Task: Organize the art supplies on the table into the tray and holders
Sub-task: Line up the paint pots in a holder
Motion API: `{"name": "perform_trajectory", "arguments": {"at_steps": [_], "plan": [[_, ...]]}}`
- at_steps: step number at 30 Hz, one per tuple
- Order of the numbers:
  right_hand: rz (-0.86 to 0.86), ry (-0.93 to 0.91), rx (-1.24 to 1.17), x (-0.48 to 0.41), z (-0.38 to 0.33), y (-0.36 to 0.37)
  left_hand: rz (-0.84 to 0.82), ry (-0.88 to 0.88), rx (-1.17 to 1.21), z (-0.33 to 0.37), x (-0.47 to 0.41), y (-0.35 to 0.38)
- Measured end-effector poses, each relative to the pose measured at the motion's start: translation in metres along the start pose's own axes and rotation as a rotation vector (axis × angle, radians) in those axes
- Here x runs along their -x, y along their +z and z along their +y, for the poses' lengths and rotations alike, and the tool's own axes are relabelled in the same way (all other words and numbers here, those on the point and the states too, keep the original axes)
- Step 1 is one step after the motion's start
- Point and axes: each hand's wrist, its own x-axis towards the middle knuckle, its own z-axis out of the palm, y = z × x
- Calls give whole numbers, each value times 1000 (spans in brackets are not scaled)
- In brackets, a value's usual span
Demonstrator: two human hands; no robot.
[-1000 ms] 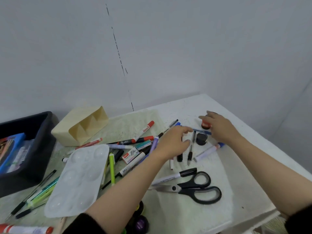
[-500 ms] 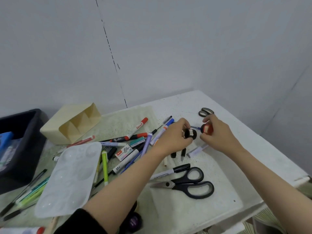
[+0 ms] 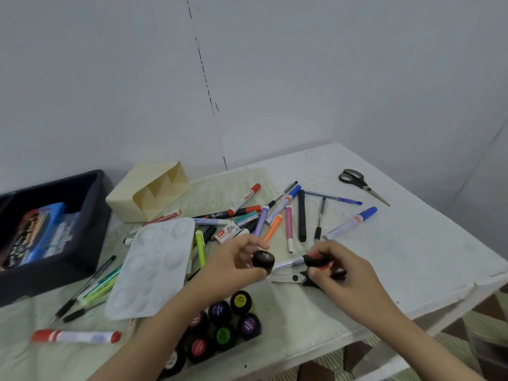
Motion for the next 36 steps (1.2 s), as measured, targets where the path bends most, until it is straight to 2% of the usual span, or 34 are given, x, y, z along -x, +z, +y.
{"name": "perform_trajectory", "arguments": {"at_steps": [6,10,13,21,31,36], "plan": [[-80,-56,-113,23,-13,27,-20,68,-140,-18,30,4],[-114,-135,-85,31,-18,39,38,112,-225,-24,33,8],[-136,-163,-34,35,-16,44,70,139,-181,-29,34,12],[-91,-155,-54,37,-17,47,46,184,-175,-32,37,16],[-69,-150,31,44,-17,44,-3,213,-509,-39,33,14],[-74,-151,32,43,-16,45,25,242,-494,-39,35,12]]}}
